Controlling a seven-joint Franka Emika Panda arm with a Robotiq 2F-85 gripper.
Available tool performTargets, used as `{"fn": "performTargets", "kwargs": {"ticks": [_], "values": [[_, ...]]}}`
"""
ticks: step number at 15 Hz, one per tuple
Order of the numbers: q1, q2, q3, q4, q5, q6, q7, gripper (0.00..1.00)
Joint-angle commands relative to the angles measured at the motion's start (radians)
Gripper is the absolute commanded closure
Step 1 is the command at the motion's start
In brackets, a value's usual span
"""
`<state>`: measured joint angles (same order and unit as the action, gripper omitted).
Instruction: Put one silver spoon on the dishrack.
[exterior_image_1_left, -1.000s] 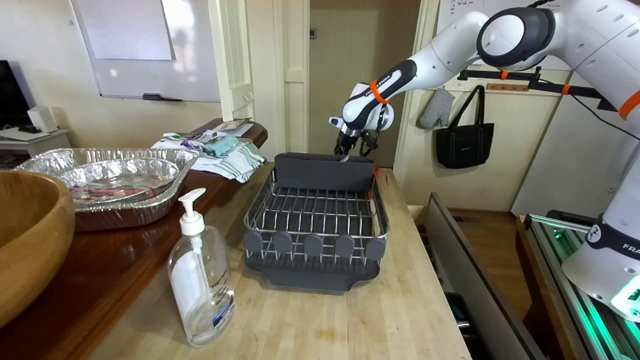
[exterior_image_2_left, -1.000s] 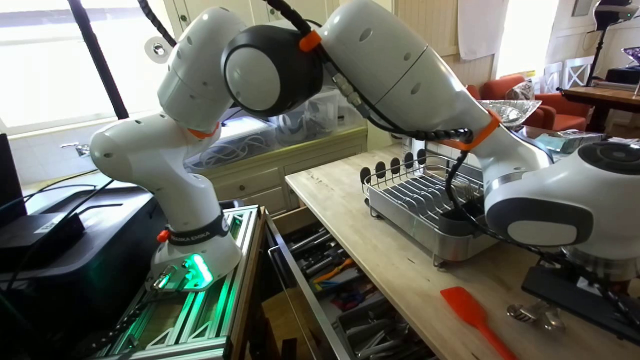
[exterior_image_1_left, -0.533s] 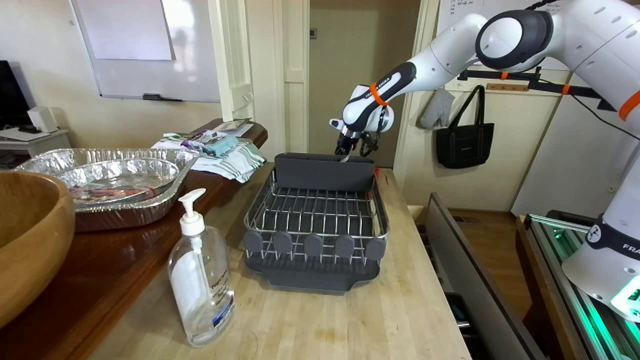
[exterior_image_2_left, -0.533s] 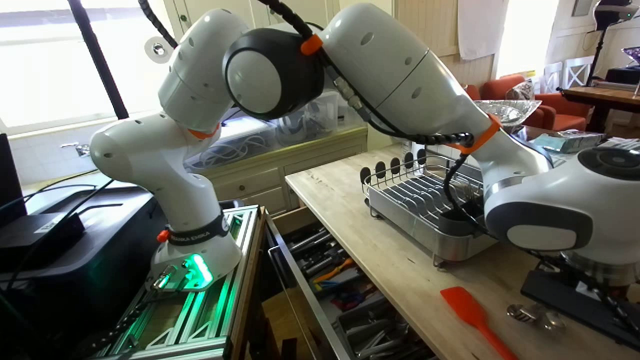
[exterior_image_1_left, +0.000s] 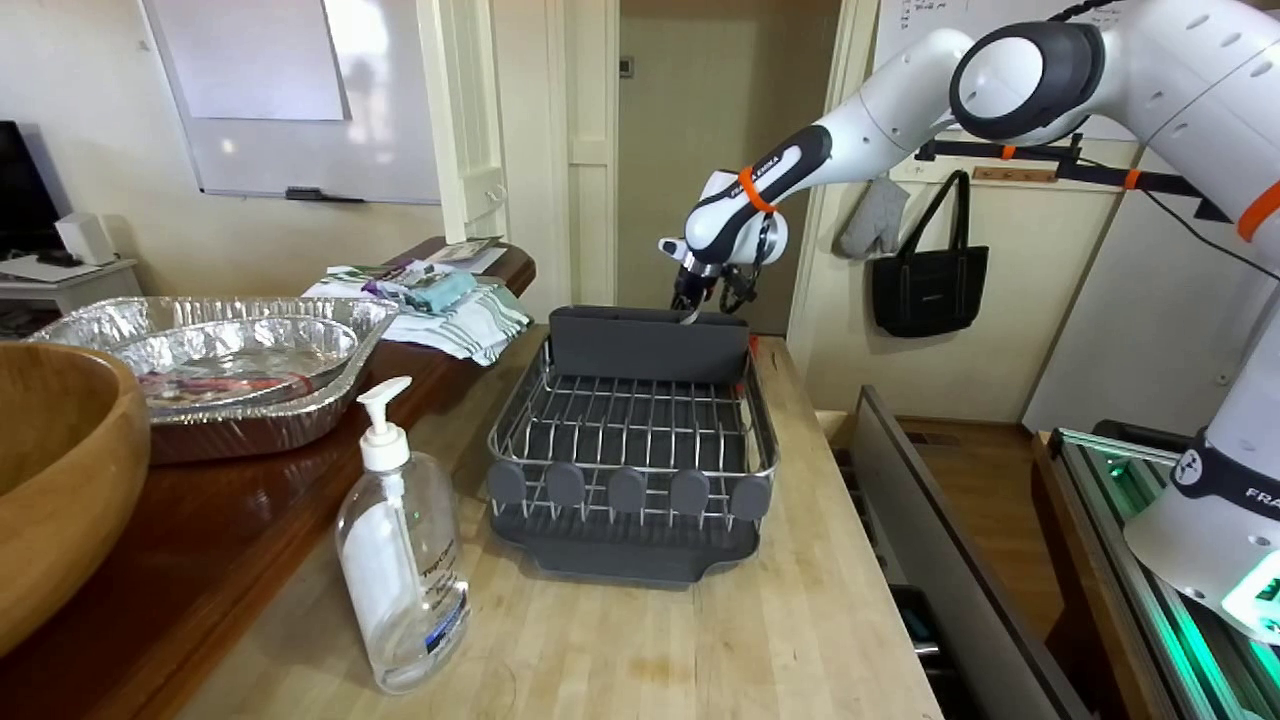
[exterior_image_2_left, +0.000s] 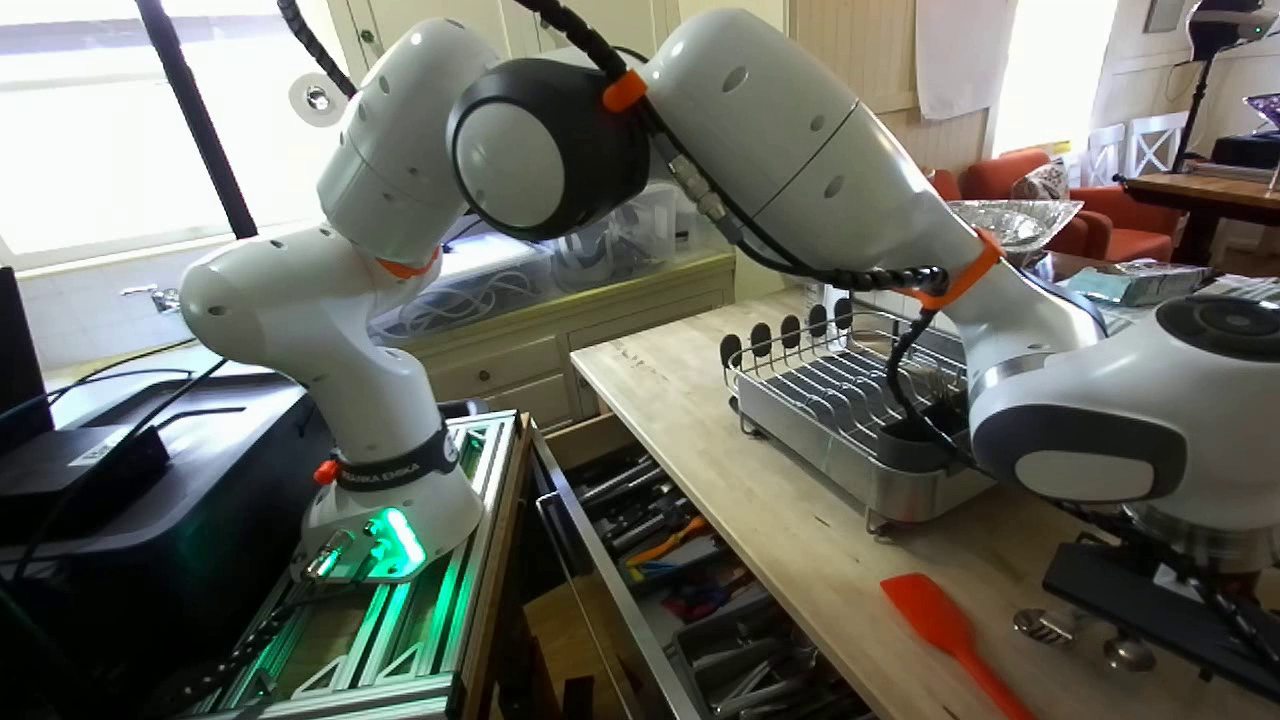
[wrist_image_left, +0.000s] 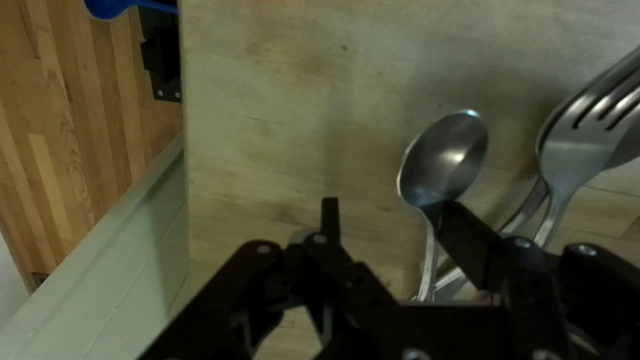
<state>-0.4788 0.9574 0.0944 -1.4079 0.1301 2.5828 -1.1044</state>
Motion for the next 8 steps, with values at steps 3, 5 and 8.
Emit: {"fn": "performTargets", "kwargs": {"ticks": [3, 5, 8], "values": [[0.013, 0.043, -0.019, 0.041, -0.018, 0.017, 0.013, 0.03], [0.010, 0.044, -0.015, 0.043, -0.015, 0.015, 0.009, 0.00], [0.006, 0.043, -0.008, 0.044, -0.011, 0.011, 0.005, 0.00]]}}
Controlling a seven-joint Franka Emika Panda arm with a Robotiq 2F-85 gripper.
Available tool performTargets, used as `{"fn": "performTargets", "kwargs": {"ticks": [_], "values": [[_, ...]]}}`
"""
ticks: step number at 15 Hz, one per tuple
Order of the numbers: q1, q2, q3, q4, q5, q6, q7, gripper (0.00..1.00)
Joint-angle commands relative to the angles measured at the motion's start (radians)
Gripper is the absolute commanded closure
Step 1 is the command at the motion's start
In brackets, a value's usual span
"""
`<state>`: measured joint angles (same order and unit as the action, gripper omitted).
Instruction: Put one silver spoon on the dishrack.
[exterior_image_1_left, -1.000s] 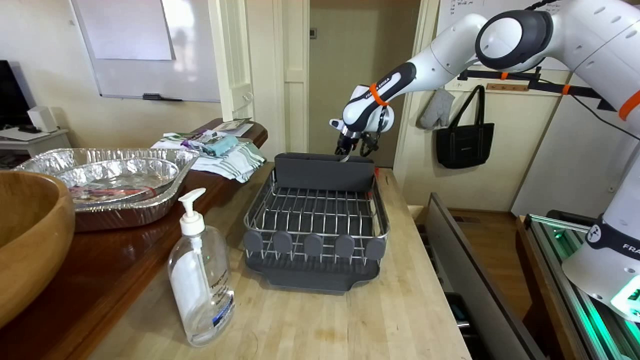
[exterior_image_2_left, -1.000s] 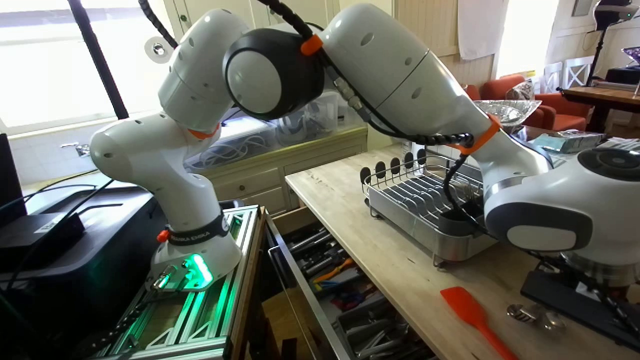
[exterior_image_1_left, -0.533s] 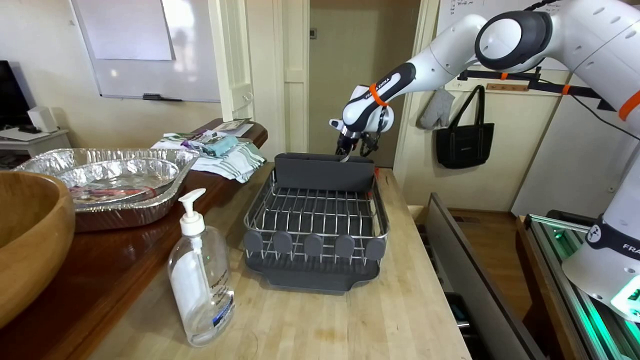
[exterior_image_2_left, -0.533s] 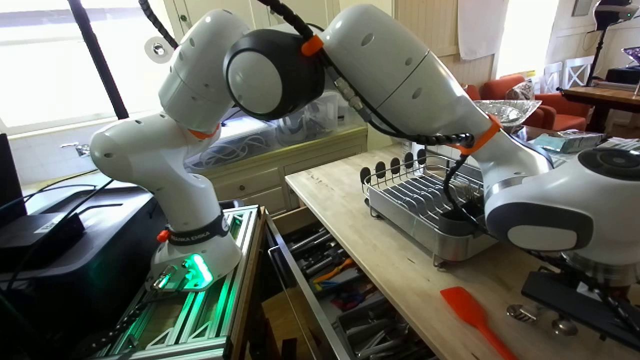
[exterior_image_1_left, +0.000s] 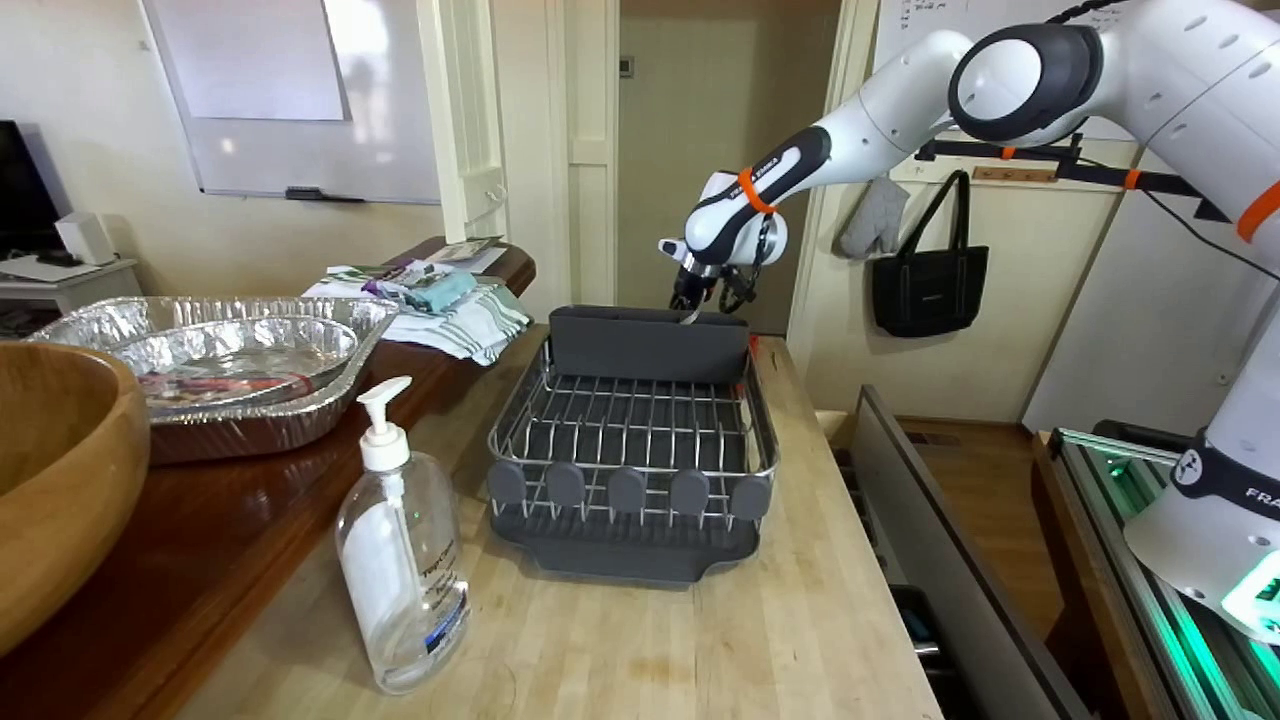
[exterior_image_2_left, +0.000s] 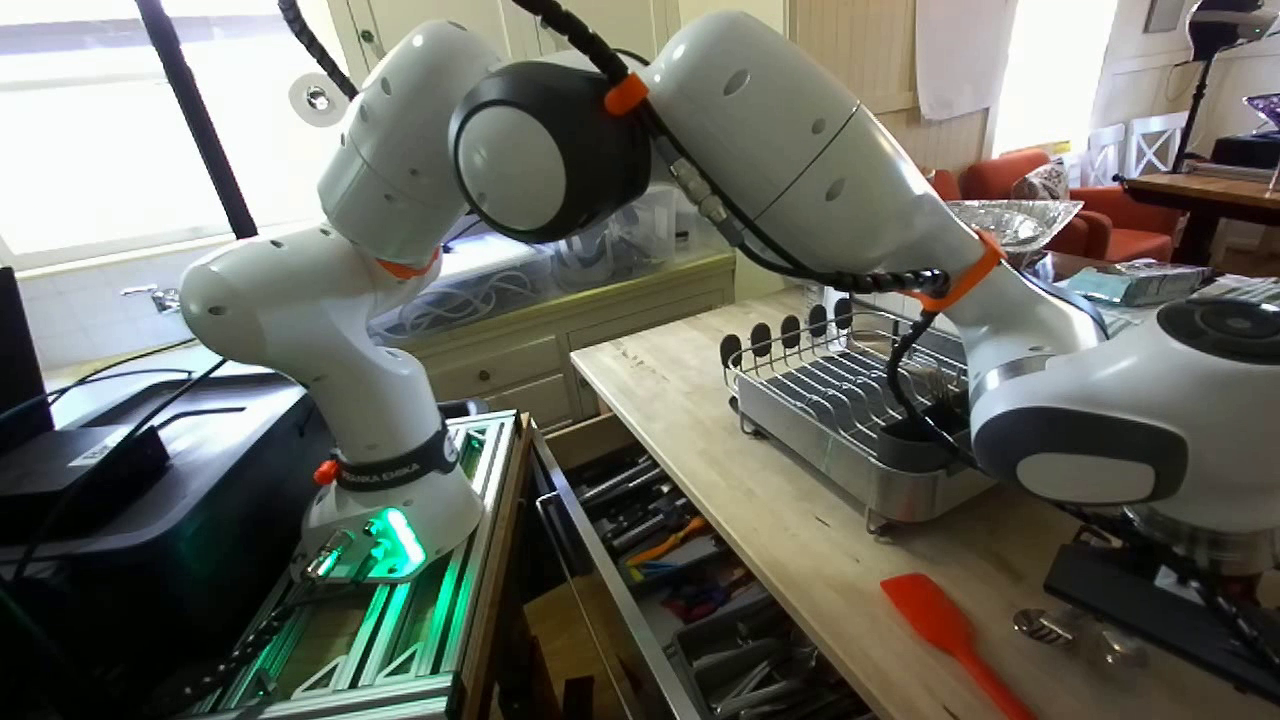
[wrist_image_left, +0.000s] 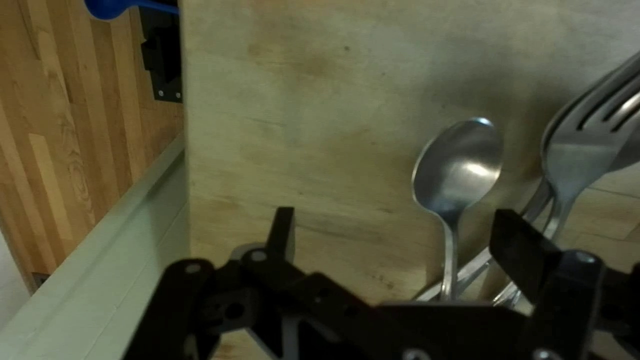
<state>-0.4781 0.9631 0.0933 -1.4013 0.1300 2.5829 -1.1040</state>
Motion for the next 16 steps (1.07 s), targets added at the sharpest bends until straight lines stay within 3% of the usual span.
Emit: {"fn": "performTargets", "kwargs": {"ticks": [1, 3, 4, 6, 9, 10, 11, 13, 16], "values": [[0.005, 0.038, -0.005, 0.038, -0.011, 0.009, 0.003, 0.00], [0.008, 0.040, -0.007, 0.039, -0.015, 0.011, 0.003, 0.00], [0.009, 0.041, -0.008, 0.040, -0.015, 0.010, 0.002, 0.25], [0.008, 0.041, -0.007, 0.042, -0.014, 0.009, 0.003, 0.34], [0.008, 0.042, -0.006, 0.044, -0.014, 0.009, 0.002, 0.58], [0.009, 0.042, -0.006, 0.045, -0.014, 0.010, 0.002, 0.57], [0.010, 0.041, -0.007, 0.046, -0.015, 0.013, 0.001, 0.28], [0.010, 0.042, -0.006, 0.047, -0.015, 0.013, -0.001, 0.27], [0.009, 0.044, -0.006, 0.048, -0.015, 0.013, -0.002, 0.07]]}}
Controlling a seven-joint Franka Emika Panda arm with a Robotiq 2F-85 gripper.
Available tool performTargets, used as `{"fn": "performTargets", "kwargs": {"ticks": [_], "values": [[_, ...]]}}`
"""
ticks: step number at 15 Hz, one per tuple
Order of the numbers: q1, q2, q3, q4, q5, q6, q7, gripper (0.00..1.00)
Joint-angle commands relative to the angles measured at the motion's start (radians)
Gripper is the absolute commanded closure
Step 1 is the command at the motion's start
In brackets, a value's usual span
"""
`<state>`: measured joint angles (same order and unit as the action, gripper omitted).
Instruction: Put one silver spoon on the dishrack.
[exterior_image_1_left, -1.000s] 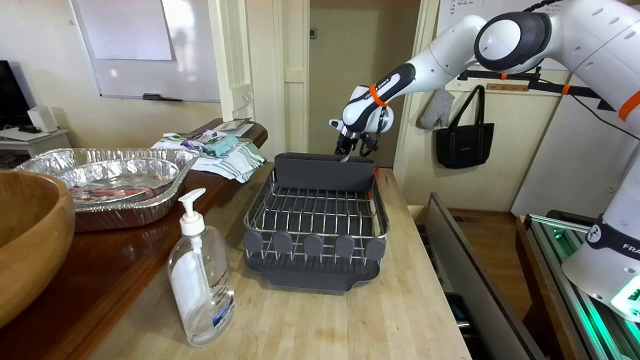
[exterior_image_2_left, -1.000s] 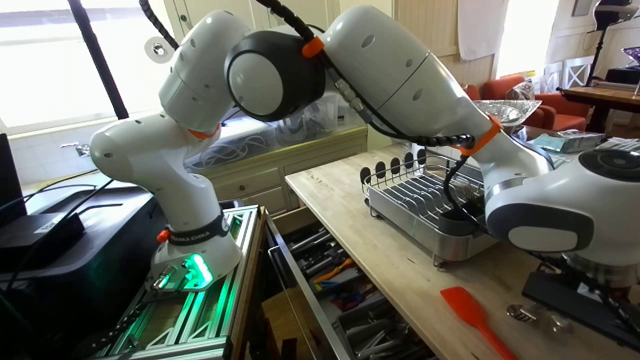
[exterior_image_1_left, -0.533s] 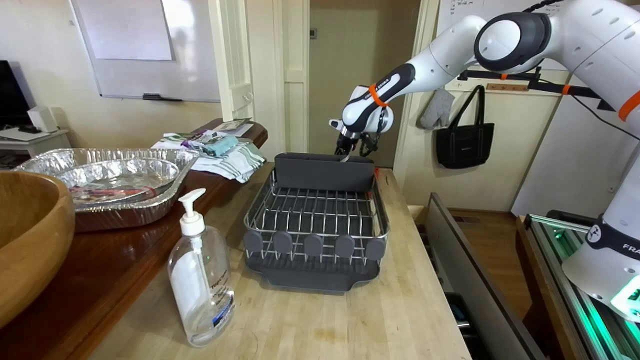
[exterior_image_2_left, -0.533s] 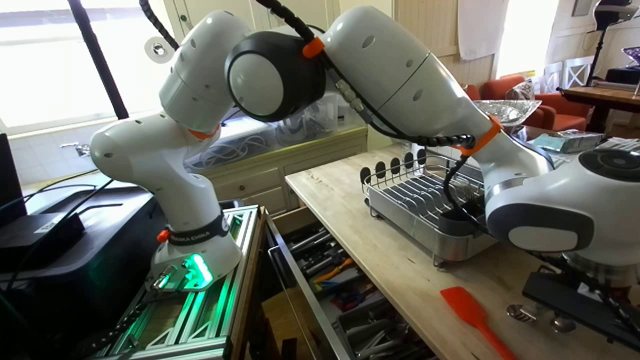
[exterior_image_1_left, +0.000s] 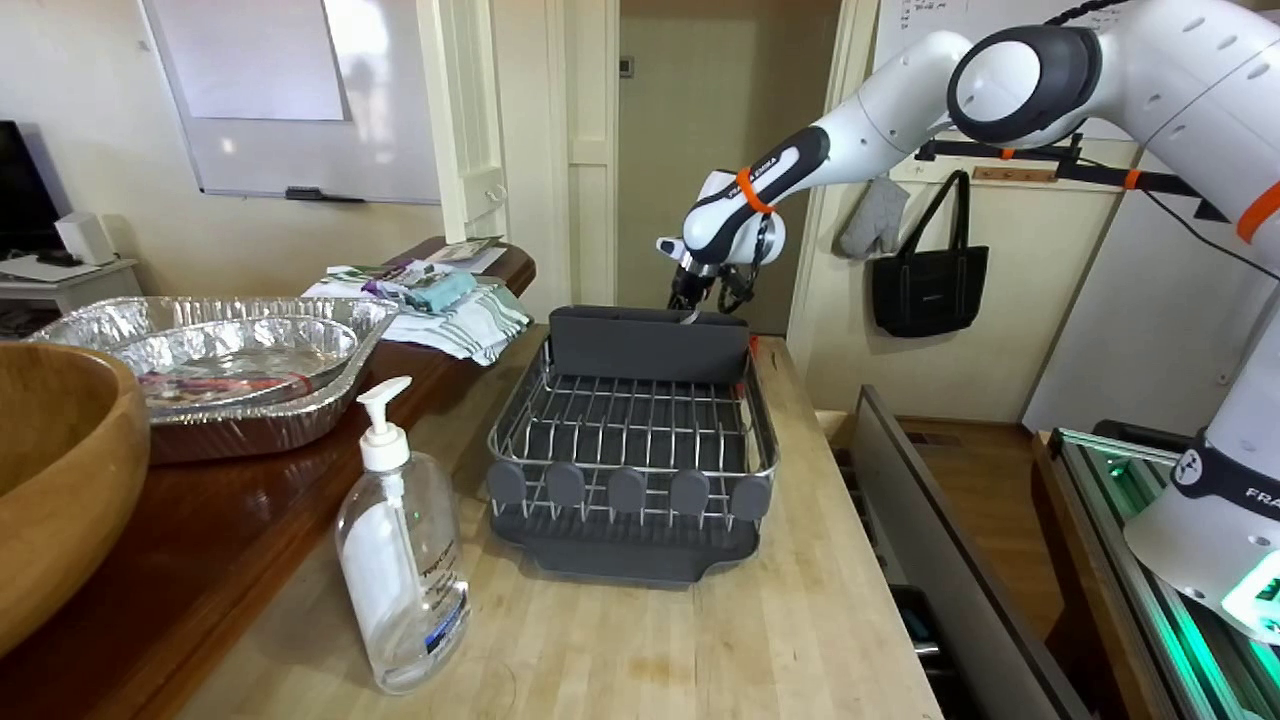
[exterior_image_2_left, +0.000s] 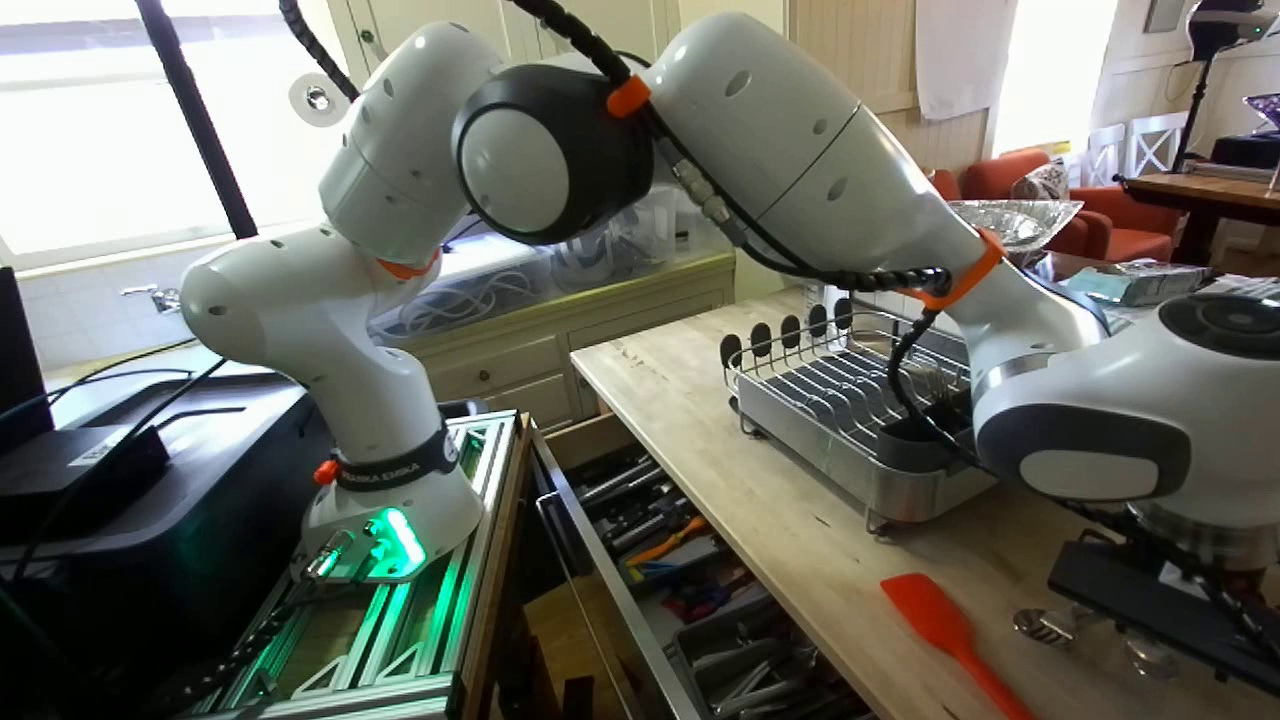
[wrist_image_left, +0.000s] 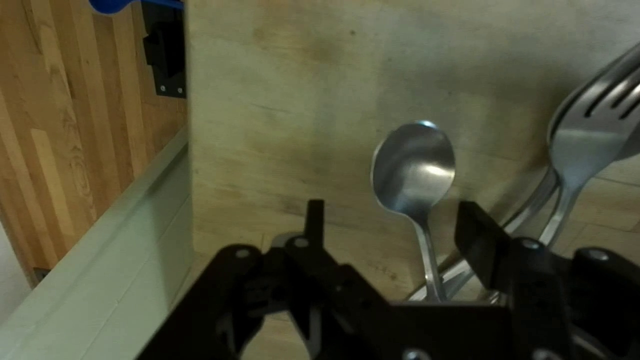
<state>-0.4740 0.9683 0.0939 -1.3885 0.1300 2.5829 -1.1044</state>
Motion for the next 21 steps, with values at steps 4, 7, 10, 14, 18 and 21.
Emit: {"fn": "performTargets", "kwargs": {"ticks": [4, 7, 10, 14, 18, 21], "values": [[-0.002, 0.040, 0.007, 0.034, -0.011, 0.011, -0.019, 0.25], [0.000, 0.042, 0.010, 0.033, -0.014, 0.014, -0.038, 0.36], [0.001, 0.045, 0.011, 0.034, -0.013, 0.013, -0.055, 0.61], [0.002, 0.045, 0.013, 0.035, -0.011, 0.013, -0.069, 0.88], [0.000, 0.043, 0.015, 0.033, -0.009, 0.014, -0.082, 1.00], [-0.013, 0.025, 0.026, 0.023, 0.000, 0.012, -0.094, 0.98]]}}
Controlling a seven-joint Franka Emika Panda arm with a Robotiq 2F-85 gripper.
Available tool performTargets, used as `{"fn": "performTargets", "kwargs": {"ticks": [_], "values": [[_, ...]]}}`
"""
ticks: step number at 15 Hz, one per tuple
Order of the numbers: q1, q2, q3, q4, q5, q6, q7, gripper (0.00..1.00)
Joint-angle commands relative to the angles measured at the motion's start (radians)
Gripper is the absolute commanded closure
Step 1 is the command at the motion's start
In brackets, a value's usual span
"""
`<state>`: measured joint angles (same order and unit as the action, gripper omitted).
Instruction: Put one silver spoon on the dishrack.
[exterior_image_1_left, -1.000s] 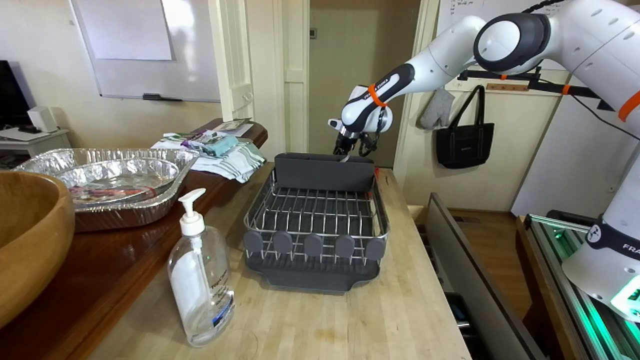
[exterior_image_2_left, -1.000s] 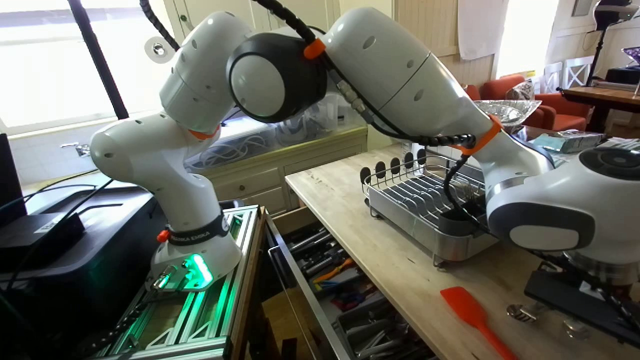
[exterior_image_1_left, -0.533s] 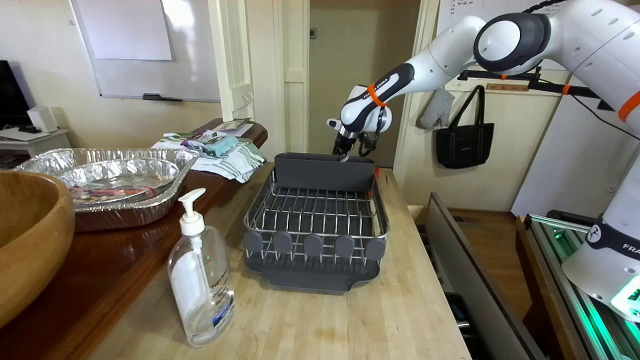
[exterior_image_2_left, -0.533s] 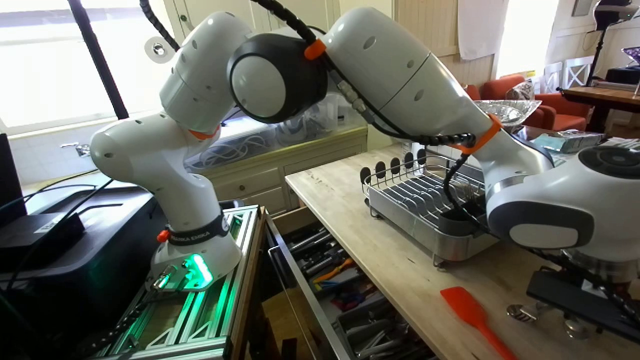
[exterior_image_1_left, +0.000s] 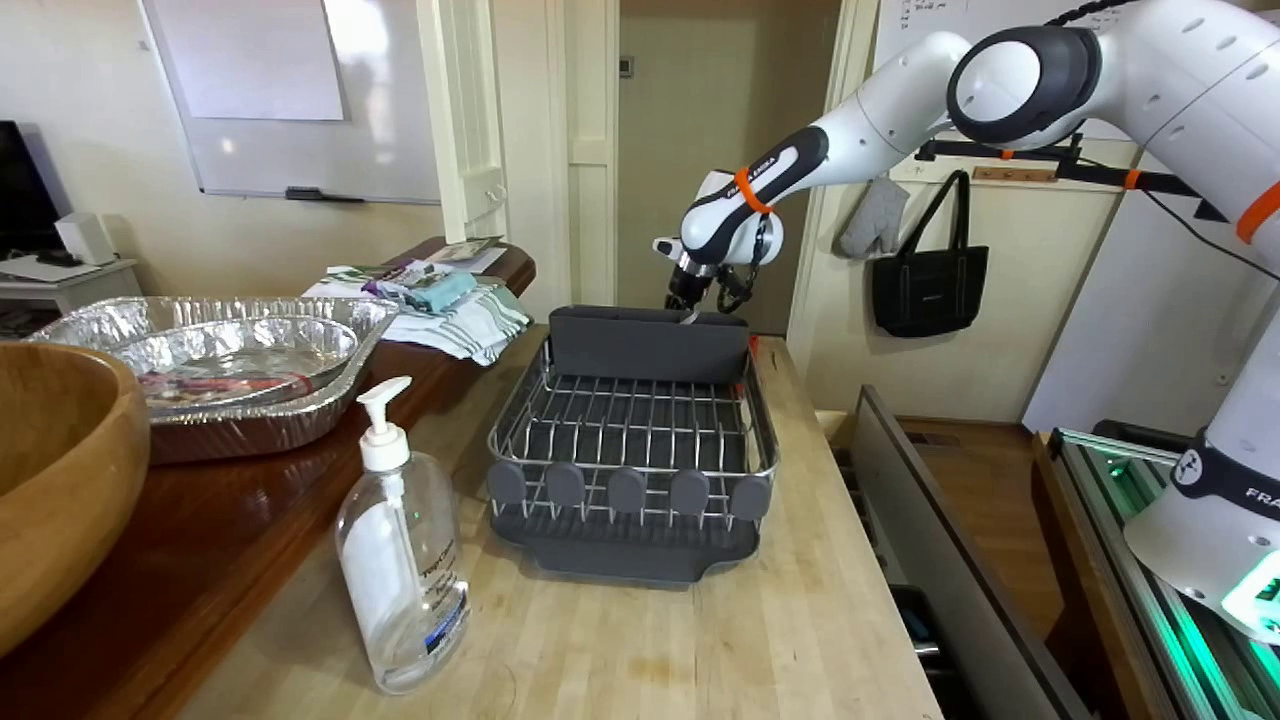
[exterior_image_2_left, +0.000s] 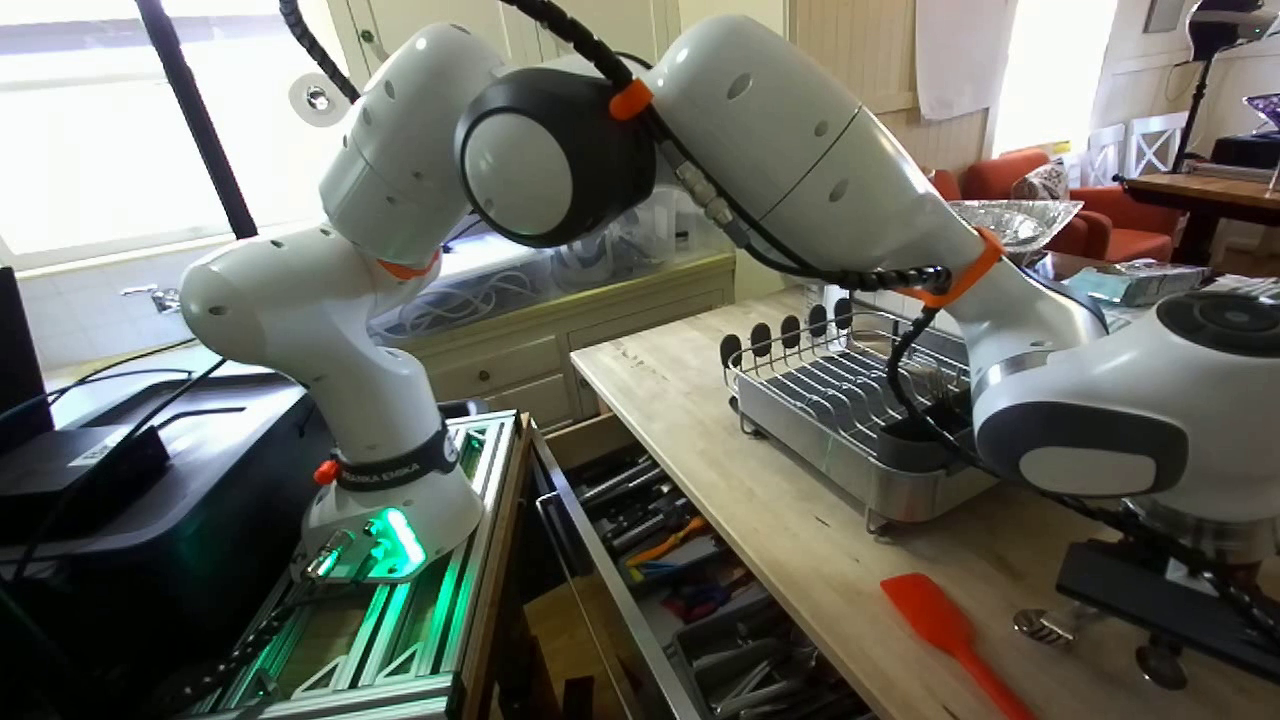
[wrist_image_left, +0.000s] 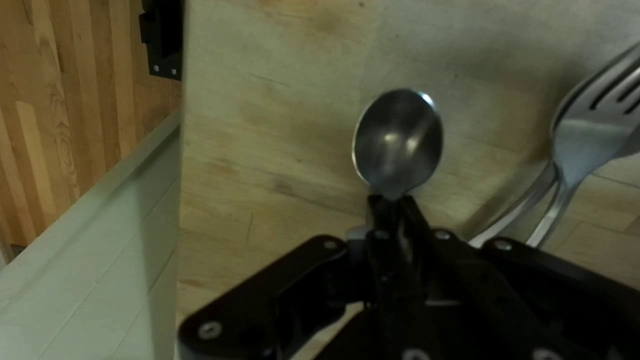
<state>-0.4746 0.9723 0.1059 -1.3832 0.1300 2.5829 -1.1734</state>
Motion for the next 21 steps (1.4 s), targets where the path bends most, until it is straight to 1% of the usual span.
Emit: {"fn": "performTargets", "kwargs": {"ticks": [1, 8, 13, 17, 21], "values": [[-0.013, 0.016, 0.013, 0.013, 0.000, 0.019, -0.027, 0.98], [-0.016, -0.020, 0.011, -0.022, -0.007, 0.064, -0.046, 0.98], [-0.031, -0.083, 0.017, -0.074, -0.011, 0.089, -0.103, 0.98], [-0.033, -0.156, 0.018, -0.136, -0.014, 0.076, -0.167, 0.98], [-0.007, -0.267, -0.023, -0.237, -0.051, 0.082, -0.218, 0.98]]}}
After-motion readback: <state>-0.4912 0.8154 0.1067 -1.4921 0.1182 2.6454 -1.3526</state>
